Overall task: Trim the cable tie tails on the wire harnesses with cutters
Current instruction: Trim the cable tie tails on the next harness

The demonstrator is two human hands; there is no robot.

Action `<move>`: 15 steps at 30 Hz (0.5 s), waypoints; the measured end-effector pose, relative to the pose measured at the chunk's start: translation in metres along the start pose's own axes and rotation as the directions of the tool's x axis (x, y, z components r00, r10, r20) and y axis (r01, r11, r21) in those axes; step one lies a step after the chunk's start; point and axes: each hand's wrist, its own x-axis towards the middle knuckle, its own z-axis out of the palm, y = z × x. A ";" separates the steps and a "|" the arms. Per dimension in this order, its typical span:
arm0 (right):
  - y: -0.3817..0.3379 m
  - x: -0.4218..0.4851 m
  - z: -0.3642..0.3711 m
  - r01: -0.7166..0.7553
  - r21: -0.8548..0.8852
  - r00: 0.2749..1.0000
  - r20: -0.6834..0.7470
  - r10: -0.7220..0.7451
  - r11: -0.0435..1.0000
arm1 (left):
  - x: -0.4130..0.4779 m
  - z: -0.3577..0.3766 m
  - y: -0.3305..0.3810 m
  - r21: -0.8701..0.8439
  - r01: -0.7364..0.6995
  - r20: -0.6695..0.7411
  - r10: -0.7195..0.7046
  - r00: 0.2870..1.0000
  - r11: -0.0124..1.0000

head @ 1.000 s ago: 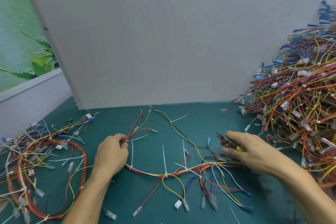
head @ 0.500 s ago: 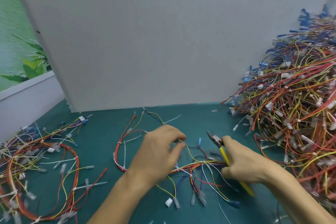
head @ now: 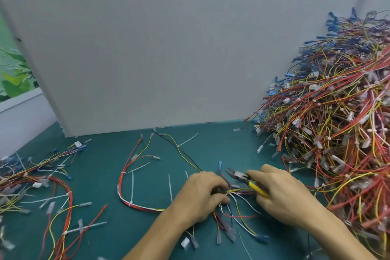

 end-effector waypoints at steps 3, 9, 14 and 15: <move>0.002 0.000 -0.002 0.002 0.026 1.000 -0.003 -0.002 1.000 | -0.002 0.006 0.001 -0.084 0.023 -0.067 -0.028 0.997 0.996; 0.004 0.000 -0.004 -0.015 0.050 1.000 -0.020 0.016 0.999 | 0.002 0.008 0.001 -0.223 0.155 -0.099 -0.180 0.979 0.962; 0.004 -0.004 -0.009 -0.006 -0.002 1.000 0.013 0.006 1.000 | 0.005 0.008 0.000 -0.219 0.207 -0.077 -0.229 0.970 0.953; 0.004 -0.004 -0.010 -0.002 -0.022 1.000 0.024 0.003 1.000 | 0.005 0.008 0.000 -0.225 0.216 -0.072 -0.238 0.969 0.950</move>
